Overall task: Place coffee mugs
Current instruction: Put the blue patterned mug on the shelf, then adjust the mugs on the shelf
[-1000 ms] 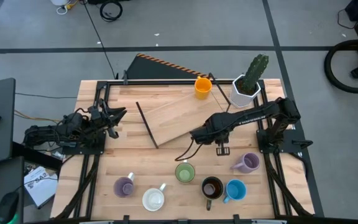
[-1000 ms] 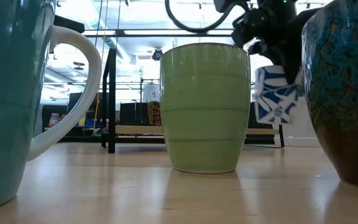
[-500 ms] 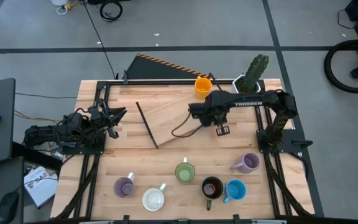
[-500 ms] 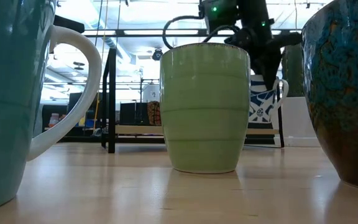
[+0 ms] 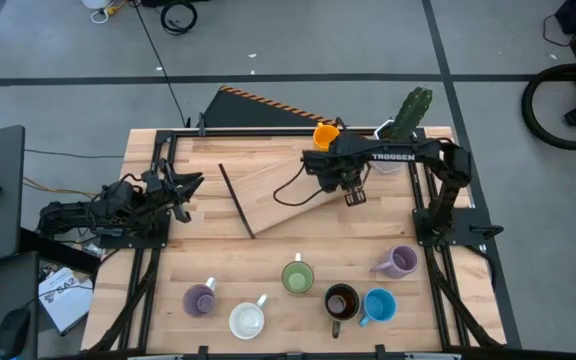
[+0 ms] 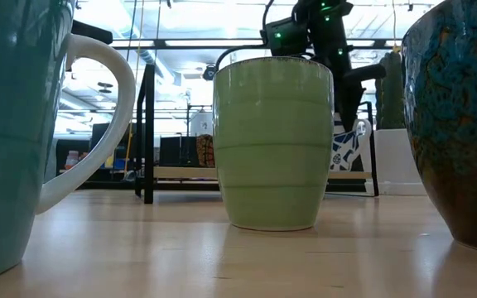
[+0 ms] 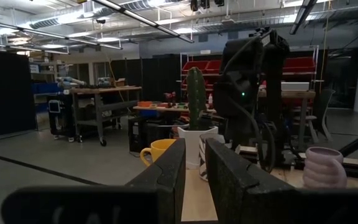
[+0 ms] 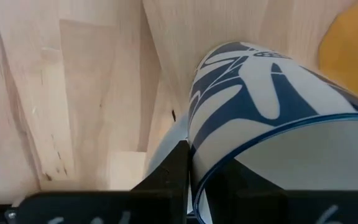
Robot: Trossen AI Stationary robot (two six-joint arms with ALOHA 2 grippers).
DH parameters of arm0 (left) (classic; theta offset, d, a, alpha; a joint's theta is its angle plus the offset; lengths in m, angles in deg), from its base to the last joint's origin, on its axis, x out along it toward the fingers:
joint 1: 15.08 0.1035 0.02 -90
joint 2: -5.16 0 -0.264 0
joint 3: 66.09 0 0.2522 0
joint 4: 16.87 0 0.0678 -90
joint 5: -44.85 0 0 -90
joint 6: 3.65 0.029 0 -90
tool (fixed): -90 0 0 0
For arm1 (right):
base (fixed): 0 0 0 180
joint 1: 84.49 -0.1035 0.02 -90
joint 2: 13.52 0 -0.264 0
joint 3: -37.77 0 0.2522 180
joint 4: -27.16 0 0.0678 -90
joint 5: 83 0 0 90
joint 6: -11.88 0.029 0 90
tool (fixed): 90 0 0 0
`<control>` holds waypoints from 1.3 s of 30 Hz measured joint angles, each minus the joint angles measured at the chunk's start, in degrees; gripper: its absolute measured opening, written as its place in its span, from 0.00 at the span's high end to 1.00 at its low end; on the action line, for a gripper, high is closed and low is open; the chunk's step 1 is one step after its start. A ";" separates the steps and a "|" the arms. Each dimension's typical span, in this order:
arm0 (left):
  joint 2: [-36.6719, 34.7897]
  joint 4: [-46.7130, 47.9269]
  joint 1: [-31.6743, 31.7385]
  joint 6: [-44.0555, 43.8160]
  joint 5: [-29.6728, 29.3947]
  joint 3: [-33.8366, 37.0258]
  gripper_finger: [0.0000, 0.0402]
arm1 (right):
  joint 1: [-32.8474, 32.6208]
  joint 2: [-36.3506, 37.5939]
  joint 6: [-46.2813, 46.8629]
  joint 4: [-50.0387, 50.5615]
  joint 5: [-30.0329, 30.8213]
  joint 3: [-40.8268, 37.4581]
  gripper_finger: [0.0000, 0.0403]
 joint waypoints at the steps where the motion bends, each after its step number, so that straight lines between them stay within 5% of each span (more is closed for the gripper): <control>1: -0.02 0.03 0.00 0.00 0.00 0.00 0.83 | 0.18 0.00 -0.11 -0.10 -0.05 0.00 0.89; 17: 0.00 0.33 0.00 0.03 0.02 0.00 0.83 | 1.56 0.00 -0.15 -2.52 4.78 0.46 0.72; 25: 0.00 0.35 0.00 0.02 0.00 0.00 0.83 | 1.17 0.00 3.07 2.18 4.08 8.06 0.72; 31: 0.00 0.35 0.01 -0.02 0.01 0.00 0.83 | 1.68 0.09 -2.90 1.31 4.08 12.65 0.70; 39: -0.02 0.35 0.01 -0.17 0.01 0.00 0.83 | 7.26 -0.24 -15.59 -5.53 2.49 12.70 0.47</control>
